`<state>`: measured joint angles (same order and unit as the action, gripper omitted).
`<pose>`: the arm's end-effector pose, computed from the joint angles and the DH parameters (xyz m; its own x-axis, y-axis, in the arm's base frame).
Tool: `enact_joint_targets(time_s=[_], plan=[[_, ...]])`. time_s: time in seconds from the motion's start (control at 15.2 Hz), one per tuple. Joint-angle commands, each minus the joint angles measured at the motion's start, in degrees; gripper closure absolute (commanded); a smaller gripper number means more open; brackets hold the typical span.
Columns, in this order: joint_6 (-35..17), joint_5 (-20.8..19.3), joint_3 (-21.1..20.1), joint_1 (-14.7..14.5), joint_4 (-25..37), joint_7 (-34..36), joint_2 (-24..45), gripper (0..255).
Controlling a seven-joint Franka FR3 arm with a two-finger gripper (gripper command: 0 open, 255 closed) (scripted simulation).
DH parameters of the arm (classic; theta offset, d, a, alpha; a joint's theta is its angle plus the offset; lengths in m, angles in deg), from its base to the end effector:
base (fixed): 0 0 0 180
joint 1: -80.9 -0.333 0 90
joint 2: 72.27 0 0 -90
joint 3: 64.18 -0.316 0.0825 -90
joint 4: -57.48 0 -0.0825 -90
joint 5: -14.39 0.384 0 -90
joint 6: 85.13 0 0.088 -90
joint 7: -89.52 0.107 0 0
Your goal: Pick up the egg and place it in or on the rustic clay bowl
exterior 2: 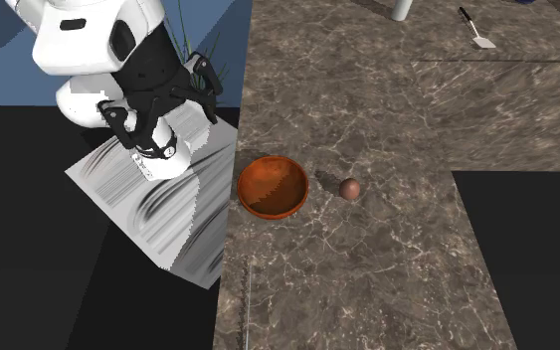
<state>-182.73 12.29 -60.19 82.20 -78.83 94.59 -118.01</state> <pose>0.3148 -0.0391 0.5951 0.9799 -0.1598 0.1195 -0.1581 -0.9871 -0.0239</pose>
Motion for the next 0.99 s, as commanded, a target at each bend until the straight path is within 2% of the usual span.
enact_joint_targets(time_s=[0.0,0.46,0.92], plan=[[0.0,0.0,0.0,0.0,0.0,0.0,0.0,0],[-9.0,4.69,-4.75,-1.64,-1.29,8.26,9.8,0],[-17.54,8.42,-8.92,-3.2,1.16,15.7,22.38,0]])
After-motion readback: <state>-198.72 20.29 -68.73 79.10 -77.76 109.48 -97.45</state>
